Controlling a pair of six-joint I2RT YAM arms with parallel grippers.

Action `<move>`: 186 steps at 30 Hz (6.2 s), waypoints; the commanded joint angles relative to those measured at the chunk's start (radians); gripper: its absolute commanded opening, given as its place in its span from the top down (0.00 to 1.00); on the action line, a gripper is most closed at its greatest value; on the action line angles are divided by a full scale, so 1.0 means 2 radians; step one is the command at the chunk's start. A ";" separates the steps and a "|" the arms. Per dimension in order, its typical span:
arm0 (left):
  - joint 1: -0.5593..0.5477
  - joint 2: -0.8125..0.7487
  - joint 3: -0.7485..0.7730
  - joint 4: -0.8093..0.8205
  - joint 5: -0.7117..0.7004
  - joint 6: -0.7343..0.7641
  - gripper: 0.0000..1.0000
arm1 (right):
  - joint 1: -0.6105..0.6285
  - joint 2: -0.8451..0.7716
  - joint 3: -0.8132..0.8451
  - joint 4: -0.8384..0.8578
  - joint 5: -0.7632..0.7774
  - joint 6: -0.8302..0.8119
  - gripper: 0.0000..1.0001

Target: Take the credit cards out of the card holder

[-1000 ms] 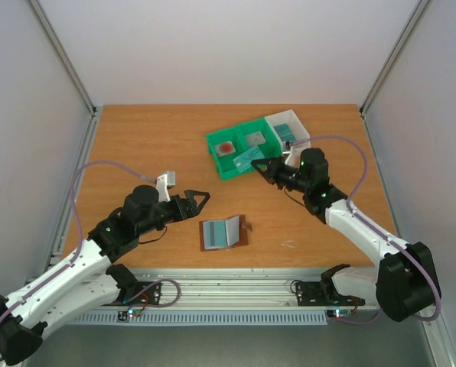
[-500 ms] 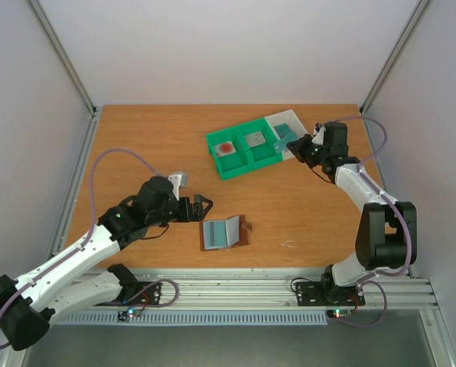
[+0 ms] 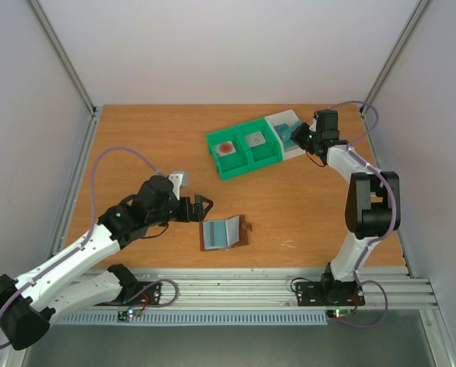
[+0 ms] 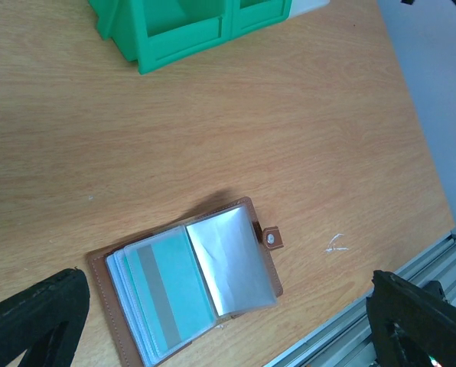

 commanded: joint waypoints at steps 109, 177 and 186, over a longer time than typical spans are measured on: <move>0.084 0.172 -0.124 0.239 0.200 -0.110 0.20 | 0.297 -0.188 -0.111 -0.223 -0.040 -0.008 0.70; 0.084 0.195 -0.197 0.406 0.248 -0.180 0.31 | 0.402 -0.038 -0.221 -0.043 -0.001 0.061 0.97; 0.084 0.218 -0.197 0.428 0.251 -0.184 0.32 | 0.403 -0.038 -0.222 -0.040 -0.001 0.064 0.97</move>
